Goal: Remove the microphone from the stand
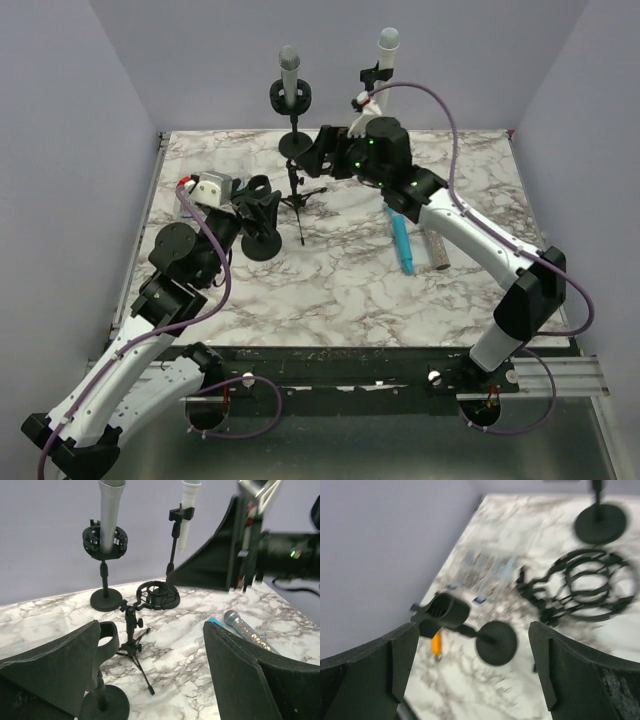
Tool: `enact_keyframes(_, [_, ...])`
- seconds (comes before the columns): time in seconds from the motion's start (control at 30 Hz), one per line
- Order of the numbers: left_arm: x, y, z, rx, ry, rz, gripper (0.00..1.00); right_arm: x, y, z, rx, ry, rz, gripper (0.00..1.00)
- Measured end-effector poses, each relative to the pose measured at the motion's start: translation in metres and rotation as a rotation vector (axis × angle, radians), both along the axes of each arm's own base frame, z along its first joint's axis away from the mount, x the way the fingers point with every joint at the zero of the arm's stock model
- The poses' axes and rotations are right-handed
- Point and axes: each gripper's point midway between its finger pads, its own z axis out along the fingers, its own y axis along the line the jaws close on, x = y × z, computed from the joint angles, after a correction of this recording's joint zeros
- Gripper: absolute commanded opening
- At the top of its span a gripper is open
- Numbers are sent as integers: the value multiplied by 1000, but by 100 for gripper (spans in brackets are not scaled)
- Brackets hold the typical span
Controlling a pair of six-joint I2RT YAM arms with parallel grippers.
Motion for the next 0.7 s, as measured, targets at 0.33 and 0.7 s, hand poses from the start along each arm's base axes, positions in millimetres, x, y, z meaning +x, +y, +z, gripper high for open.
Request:
enact_keyframes(0.33, [6, -31, -26, -7, 118, -117, 87, 104, -148, 65, -98, -241, -456, 100])
enact_keyframes(0.7, [-8, -68, -46, 69, 178, -209, 92, 226, -180, 94, -154, -423, -588, 100])
